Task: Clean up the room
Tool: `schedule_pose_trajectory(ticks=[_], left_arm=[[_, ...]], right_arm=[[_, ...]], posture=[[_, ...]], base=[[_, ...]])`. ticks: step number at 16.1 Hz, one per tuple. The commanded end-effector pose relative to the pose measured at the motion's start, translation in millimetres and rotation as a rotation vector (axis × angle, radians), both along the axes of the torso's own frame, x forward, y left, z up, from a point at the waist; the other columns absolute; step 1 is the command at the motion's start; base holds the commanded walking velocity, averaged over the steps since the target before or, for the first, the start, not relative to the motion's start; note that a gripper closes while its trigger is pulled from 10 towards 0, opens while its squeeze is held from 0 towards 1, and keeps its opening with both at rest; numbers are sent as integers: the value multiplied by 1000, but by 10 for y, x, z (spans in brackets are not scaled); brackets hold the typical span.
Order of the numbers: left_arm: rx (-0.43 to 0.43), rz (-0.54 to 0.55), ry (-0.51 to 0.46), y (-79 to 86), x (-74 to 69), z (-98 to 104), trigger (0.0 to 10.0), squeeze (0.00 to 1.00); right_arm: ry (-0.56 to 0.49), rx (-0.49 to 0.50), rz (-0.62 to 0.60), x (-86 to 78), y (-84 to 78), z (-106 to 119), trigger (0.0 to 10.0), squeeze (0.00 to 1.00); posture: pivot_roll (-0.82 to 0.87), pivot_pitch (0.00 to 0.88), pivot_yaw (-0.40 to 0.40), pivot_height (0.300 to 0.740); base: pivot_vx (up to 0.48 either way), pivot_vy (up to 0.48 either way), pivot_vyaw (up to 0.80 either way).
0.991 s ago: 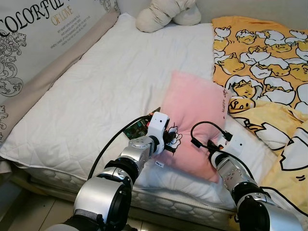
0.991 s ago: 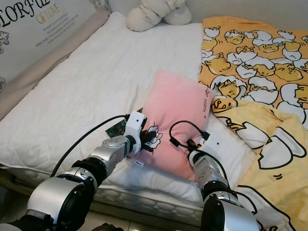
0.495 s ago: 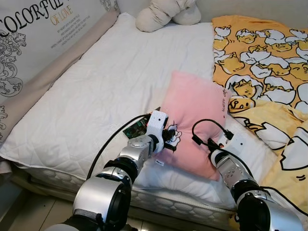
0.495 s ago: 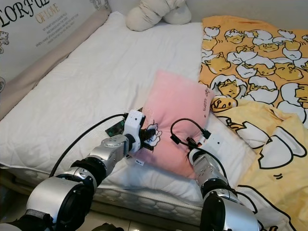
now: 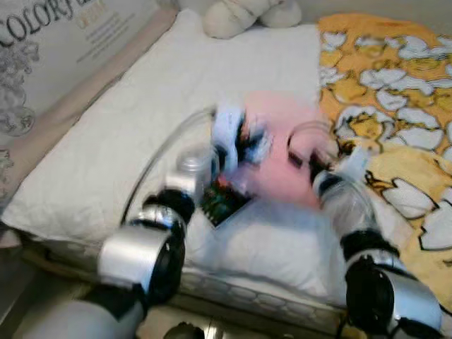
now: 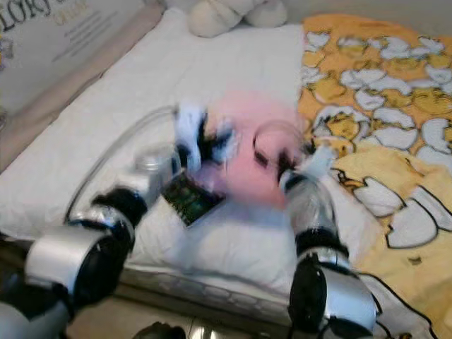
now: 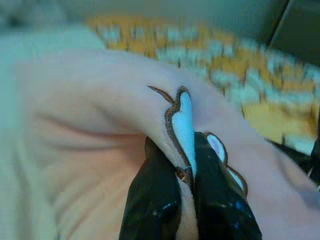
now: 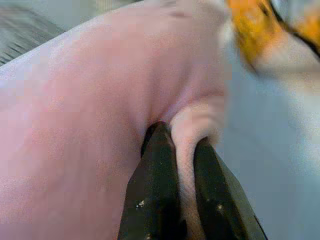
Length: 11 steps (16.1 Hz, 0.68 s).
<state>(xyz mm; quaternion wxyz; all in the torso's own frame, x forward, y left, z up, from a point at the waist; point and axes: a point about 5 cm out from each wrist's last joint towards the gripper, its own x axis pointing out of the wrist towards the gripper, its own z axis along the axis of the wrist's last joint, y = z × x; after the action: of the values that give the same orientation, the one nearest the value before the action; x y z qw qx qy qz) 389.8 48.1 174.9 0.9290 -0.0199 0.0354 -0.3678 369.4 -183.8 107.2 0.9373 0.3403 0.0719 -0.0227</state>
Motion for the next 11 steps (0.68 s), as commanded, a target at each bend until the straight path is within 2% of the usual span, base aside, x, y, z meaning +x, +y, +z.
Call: schedule_pose_trajectory(ticks=[1,2,3,4,5,6,7,11], left_arm=[[-43,0,-110,66,62,279,0,0],[-52,8,-169,126,95,438,0,0],[-21,32,-217,172,114,511,0,0],[-22,58,-226,210,129,532,4353,0],[-26,55,-223,228,128,519,8549,0],[-17,91,-207,274,138,462,10000,0],[-13,109,-195,284,131,399,10000,0],[14,86,-186,227,84,265,10000,0]], right_arm=[[-91,-13,4,68,17,246,0,0],[-172,-69,26,88,44,442,0,0],[-184,-122,11,96,45,522,0,0],[-199,-155,6,96,42,568,9529,0],[-204,-177,1,87,39,582,10000,0],[-199,-227,-13,72,35,564,10000,0],[-181,-280,-33,40,34,506,10000,0],[-166,-376,-47,-36,105,420,10000,0]], posture=[[14,0,33,740],[16,0,29,740],[16,0,28,740],[17,0,26,740],[18,0,26,740],[17,0,25,740],[16,0,24,740],[14,0,30,740]], base=[[0,0,0],[0,0,0],[0,0,0],[0,0,0],[0,0,0],[0,472,0],[0,480,0],[0,480,0]])
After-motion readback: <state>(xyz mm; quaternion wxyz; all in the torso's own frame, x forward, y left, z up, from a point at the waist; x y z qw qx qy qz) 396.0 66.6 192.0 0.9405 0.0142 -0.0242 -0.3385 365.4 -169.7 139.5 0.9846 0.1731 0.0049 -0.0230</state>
